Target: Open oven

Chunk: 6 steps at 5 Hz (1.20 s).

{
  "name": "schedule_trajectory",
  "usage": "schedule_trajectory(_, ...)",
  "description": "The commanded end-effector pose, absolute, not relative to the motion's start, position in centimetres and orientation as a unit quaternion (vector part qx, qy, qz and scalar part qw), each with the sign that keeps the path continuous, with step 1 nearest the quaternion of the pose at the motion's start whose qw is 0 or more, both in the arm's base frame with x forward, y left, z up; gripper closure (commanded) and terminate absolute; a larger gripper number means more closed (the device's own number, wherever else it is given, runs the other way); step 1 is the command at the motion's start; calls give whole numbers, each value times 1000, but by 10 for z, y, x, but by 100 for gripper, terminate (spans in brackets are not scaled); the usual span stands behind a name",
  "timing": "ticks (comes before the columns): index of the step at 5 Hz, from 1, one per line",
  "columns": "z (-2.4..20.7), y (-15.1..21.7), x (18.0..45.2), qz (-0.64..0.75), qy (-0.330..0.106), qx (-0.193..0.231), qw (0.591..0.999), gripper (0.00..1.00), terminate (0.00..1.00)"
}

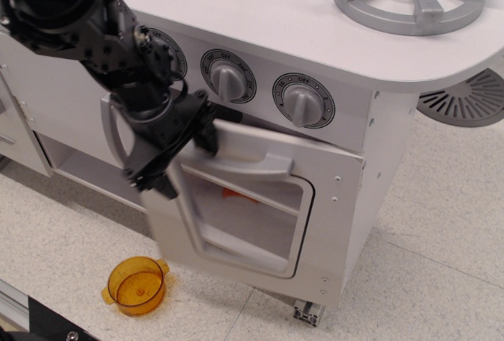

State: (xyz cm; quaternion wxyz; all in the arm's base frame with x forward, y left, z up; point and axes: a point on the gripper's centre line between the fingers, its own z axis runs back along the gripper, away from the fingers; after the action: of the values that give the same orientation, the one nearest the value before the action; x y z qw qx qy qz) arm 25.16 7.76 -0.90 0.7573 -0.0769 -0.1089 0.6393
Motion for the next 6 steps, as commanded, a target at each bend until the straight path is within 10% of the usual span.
schedule_trajectory(1,31,89,223,597,-85,-47,796,0,0)
schedule_trajectory(3,74,99,234,475,-150,53,866,0,0)
schedule_trajectory(6,71,150,282,364,-298,64,880,0,0)
